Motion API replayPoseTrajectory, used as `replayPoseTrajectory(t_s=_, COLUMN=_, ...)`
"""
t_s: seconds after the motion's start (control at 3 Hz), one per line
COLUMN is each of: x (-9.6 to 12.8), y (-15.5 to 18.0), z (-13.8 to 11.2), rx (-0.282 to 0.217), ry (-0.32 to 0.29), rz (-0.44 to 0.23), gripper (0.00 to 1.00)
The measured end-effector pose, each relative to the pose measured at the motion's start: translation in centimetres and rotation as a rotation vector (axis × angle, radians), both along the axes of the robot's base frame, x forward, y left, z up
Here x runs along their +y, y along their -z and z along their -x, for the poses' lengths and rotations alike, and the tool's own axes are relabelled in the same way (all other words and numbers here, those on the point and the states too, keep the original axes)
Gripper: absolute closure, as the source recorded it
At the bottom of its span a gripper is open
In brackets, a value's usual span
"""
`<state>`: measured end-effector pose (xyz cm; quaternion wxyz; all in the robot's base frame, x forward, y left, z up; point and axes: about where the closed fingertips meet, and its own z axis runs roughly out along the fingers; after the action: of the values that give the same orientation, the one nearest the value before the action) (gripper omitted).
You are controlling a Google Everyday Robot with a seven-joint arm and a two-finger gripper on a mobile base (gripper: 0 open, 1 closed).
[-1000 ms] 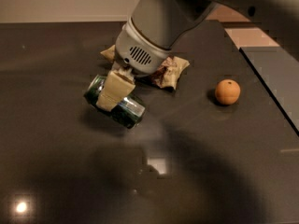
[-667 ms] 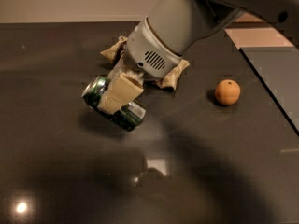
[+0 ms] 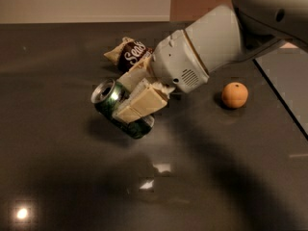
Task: Place green can upright
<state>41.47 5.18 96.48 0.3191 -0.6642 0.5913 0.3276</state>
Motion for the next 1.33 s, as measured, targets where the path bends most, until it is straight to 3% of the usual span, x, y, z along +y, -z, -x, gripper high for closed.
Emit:
replayPoseTrajectory(t_s=0.33, x=-0.9, y=0.3, z=-0.3, rx=0.01, ry=-0.041, rz=-0.134, gripper=1.0)
replayPoseTrajectory(t_s=1.0, x=-3.2, y=1.4, z=-1.9, rx=0.052, ry=-0.061, rz=-0.347, gripper=1.0)
replayPoseTrajectory(t_s=1.33, x=-4.2, y=2.7, z=-2.6, rx=0.059, ry=-0.063, rz=-0.411, gripper=1.0)
